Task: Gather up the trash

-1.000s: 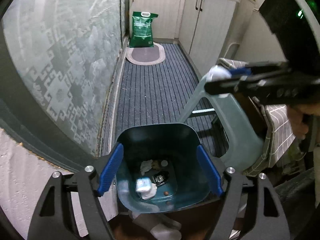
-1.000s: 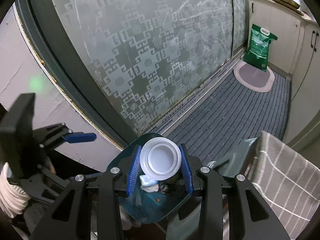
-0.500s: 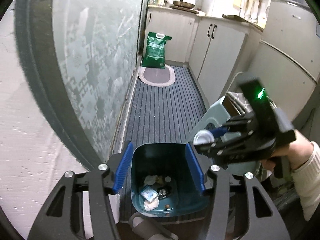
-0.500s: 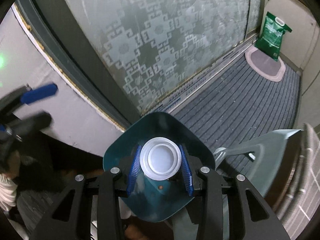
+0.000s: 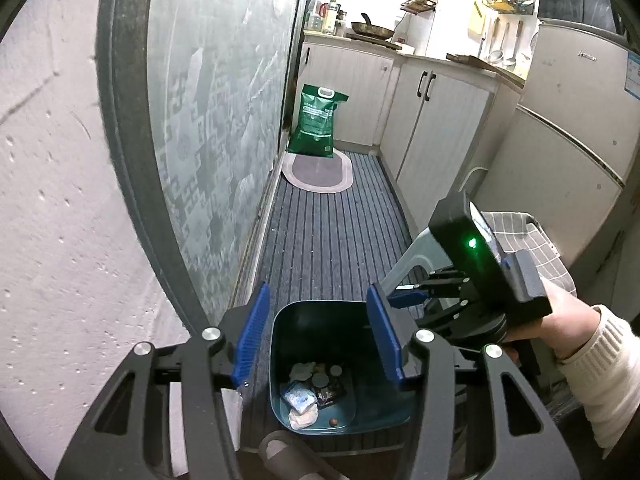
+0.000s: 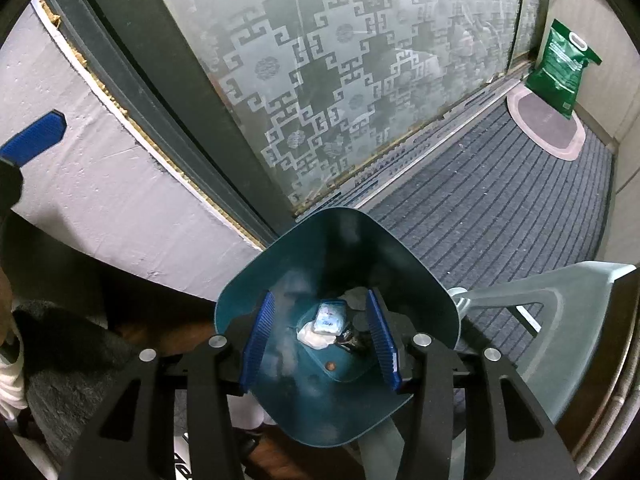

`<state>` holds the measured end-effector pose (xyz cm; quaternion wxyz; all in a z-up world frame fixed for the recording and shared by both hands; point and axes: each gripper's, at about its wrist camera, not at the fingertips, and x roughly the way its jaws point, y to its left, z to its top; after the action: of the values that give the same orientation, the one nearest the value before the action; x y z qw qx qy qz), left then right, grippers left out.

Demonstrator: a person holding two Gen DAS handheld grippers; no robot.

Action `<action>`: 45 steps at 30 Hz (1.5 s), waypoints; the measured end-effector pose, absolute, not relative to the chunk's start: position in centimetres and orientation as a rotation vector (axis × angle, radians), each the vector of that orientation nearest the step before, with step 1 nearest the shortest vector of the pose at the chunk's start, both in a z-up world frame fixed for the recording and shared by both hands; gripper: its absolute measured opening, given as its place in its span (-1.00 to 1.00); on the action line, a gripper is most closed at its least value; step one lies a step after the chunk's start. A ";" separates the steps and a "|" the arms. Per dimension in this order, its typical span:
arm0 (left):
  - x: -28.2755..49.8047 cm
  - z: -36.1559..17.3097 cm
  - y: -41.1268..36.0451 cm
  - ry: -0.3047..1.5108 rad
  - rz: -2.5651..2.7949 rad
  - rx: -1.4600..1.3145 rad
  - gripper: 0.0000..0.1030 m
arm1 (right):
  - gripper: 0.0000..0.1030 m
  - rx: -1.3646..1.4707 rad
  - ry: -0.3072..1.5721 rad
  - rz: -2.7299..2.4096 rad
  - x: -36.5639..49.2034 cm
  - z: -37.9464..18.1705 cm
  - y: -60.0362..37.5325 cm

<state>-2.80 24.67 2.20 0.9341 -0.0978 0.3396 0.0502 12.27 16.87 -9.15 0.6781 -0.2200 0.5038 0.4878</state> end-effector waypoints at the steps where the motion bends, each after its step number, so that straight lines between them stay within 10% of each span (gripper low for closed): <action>1: -2.9 2.3 24.6 0.692 0.103 -0.199 0.02 | -0.07 -0.498 1.132 1.094 12.1 -9.1 16.8; 27: -3.0 3.2 18.1 0.649 0.121 -0.085 0.77 | 0.53 -0.320 0.865 0.896 9.0 1.6 3.2; 45: -4.2 2.1 13.3 0.630 0.119 -0.111 0.94 | 0.93 -0.188 0.714 0.759 6.5 4.9 -10.9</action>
<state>-4.22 13.32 2.13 0.9476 -0.0546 0.3092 0.0582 6.53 -10.92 4.87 0.8631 -0.0896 0.3405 0.3621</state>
